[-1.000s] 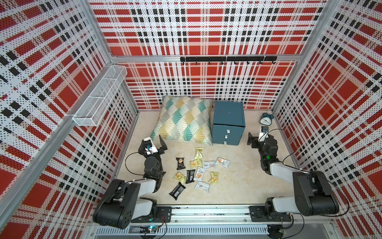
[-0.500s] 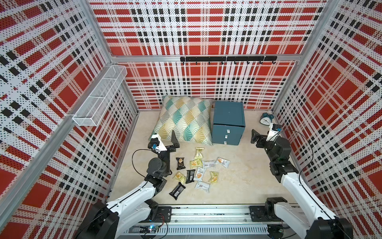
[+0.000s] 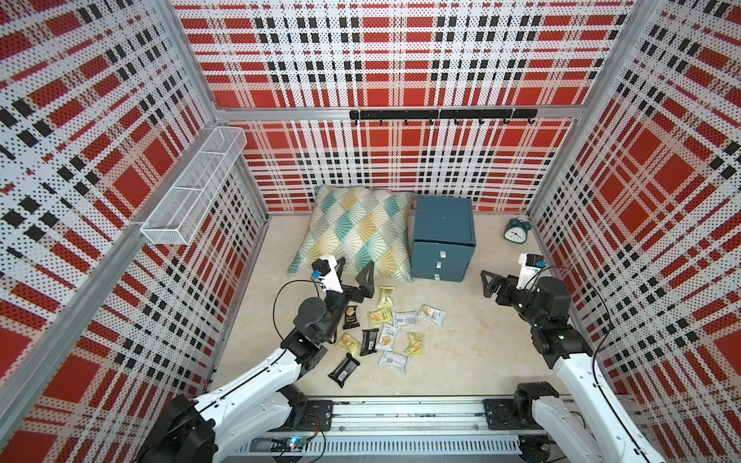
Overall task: Place the cookies into the drawer by color
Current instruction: Open the drawer in the storage box.
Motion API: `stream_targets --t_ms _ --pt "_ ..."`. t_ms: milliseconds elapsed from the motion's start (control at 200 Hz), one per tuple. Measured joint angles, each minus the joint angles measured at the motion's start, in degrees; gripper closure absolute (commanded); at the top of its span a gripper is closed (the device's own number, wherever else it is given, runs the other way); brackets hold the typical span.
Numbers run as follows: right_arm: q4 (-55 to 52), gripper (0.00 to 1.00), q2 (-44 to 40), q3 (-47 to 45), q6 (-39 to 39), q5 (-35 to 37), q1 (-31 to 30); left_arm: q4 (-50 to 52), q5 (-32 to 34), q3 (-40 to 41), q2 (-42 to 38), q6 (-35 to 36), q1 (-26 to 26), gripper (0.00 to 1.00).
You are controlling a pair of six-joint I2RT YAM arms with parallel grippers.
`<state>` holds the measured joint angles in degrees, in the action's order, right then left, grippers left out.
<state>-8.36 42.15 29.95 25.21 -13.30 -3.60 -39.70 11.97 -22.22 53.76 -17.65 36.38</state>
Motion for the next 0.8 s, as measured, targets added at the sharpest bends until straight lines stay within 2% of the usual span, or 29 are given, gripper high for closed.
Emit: stream_targets --t_ms 170,351,551,802 --pt "0.9 0.0 -0.8 -4.1 3.3 -5.5 0.0 2.0 -2.7 0.0 -0.3 -0.4 -0.1 0.01" --pt "2.4 0.03 0.0 -6.5 7.2 -7.3 -2.8 1.3 -3.8 0.7 1.1 -5.6 -2.3 0.01" --pt "4.3 0.09 2.8 -6.6 9.2 -4.1 -10.4 -3.6 -6.1 2.9 7.2 -7.9 -2.0 0.01" --pt "4.9 0.28 6.6 -4.7 12.4 1.4 -17.4 -6.6 -12.1 3.3 10.4 -11.9 -5.4 0.01"
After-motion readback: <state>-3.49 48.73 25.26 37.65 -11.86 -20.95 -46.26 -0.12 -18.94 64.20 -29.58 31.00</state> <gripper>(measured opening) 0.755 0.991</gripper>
